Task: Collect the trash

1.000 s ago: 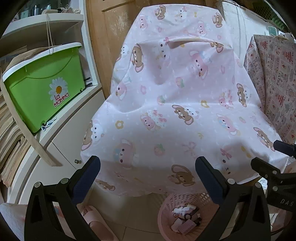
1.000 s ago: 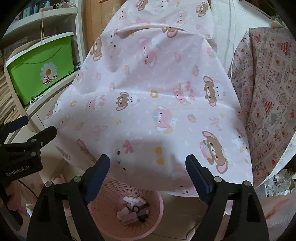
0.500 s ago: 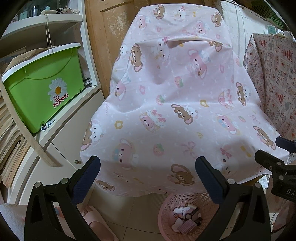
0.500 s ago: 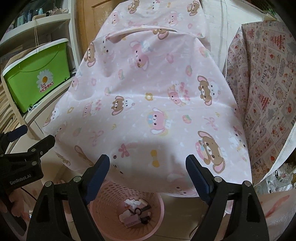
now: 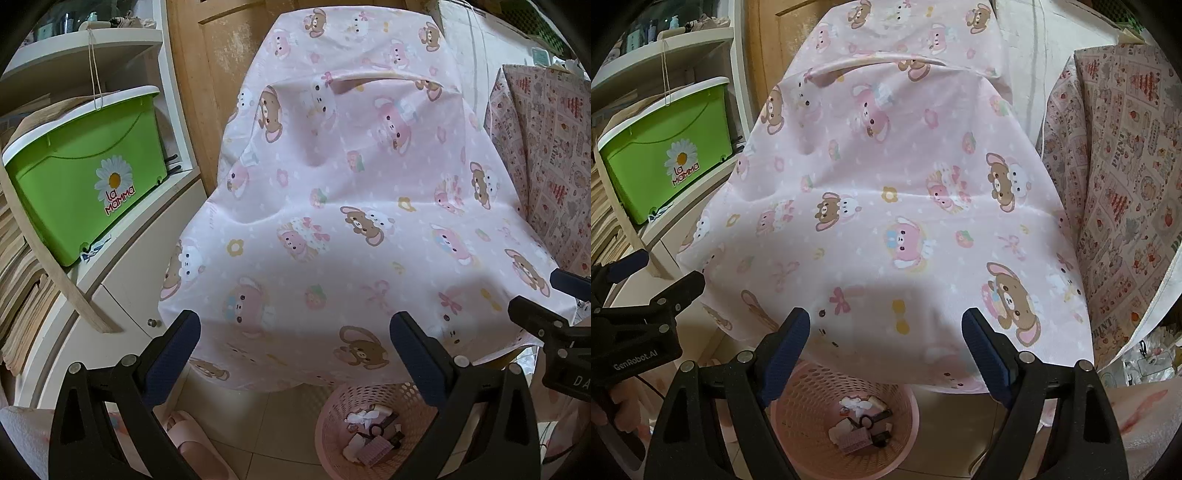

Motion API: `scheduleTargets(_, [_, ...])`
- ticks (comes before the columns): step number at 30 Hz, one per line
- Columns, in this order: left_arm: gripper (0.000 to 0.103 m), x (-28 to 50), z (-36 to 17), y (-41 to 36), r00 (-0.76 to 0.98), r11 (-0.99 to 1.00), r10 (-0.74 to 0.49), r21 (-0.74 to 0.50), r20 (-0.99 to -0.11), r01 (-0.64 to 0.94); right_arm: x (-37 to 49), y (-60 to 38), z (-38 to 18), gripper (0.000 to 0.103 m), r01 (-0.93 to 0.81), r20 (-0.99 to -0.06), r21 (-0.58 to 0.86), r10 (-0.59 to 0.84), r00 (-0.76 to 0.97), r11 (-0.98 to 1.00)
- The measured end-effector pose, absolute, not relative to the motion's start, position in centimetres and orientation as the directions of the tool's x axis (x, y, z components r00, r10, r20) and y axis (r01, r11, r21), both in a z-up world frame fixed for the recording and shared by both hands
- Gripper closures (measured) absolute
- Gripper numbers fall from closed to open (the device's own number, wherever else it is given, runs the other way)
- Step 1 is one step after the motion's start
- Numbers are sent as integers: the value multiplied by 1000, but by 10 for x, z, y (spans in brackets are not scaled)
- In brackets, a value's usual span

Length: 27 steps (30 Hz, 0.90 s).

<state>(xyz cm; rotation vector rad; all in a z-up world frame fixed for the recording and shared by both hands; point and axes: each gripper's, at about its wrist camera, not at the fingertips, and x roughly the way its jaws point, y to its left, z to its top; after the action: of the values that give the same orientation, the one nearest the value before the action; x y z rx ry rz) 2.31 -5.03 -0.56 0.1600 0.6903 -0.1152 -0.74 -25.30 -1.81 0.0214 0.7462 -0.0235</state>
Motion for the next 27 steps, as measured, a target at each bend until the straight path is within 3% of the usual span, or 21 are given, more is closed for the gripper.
scheduleTargets(27, [1,19,-6,-57,783,975,-43,146,-621,170,-8,-253,-17,17,35,-679,14,-16,734,999])
